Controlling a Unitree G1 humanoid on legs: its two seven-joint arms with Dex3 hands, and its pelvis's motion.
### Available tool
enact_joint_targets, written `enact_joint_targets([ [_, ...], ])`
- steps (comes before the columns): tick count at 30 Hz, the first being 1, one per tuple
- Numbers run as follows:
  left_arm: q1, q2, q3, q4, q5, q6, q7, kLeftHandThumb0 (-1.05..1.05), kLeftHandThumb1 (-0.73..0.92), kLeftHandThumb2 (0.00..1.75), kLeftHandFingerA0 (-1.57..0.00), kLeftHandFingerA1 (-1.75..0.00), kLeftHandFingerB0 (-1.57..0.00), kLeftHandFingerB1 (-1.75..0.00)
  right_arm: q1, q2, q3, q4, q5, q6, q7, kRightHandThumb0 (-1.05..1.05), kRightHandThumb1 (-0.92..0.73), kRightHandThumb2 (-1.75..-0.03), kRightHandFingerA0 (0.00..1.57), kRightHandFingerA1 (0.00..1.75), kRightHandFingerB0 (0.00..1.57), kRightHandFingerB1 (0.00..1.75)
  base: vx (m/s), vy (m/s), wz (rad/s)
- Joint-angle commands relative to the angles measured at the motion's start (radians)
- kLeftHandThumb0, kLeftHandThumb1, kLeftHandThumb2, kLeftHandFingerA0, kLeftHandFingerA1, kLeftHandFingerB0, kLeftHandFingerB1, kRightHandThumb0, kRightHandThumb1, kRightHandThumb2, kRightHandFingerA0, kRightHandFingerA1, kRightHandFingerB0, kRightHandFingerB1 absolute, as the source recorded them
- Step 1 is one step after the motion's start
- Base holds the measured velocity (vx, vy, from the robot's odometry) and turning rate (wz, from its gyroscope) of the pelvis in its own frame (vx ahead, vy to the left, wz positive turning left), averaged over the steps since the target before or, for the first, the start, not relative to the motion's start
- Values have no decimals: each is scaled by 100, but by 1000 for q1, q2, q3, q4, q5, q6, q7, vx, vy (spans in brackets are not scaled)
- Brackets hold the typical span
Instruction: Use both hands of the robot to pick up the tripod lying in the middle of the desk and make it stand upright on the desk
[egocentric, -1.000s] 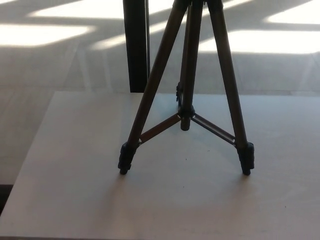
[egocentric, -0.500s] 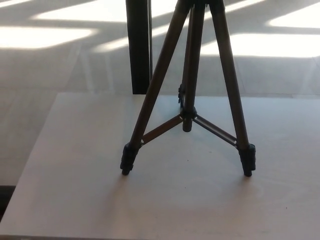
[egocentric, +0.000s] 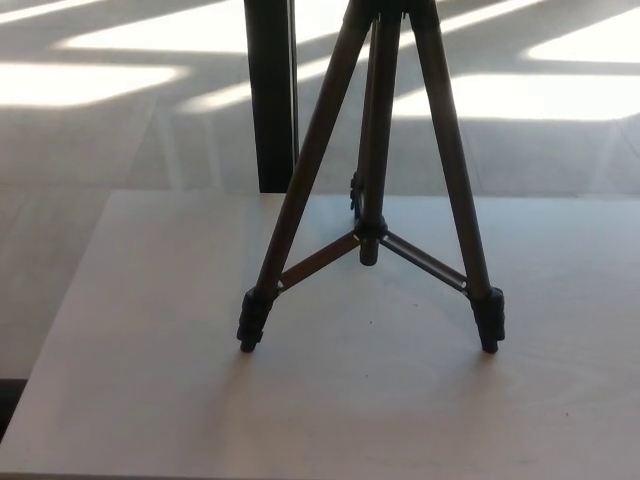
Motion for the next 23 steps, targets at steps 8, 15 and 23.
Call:
enact_joint_targets([
  [8, 10, 102, -108, 137, -83, -30, -13, -88, 81, 63, -45, -106, -32, -83, 98, -38, 325, 127, -47, -115, 48, -82, -57, -102, 1, 40, 5, 27, 0, -1, 1],
  [15, 67, 110, -204, 63, -53, -12, -28, -87, 79, 64, -66, -105, -45, -85, 218, -55, 605, 117, -157, -304, 178, -83, -53, -95, 1, 50, 7, 39, 0, 0, 0],
  [23, 83, 156, -282, 122, -64, -54, -38, -88, 81, 64, -62, -98, -46, -82, 257, -74, 649, 46, -94, -213, 144, -83, -56, -100, 0, 45, 7, 42, 0, 0, 0],
])
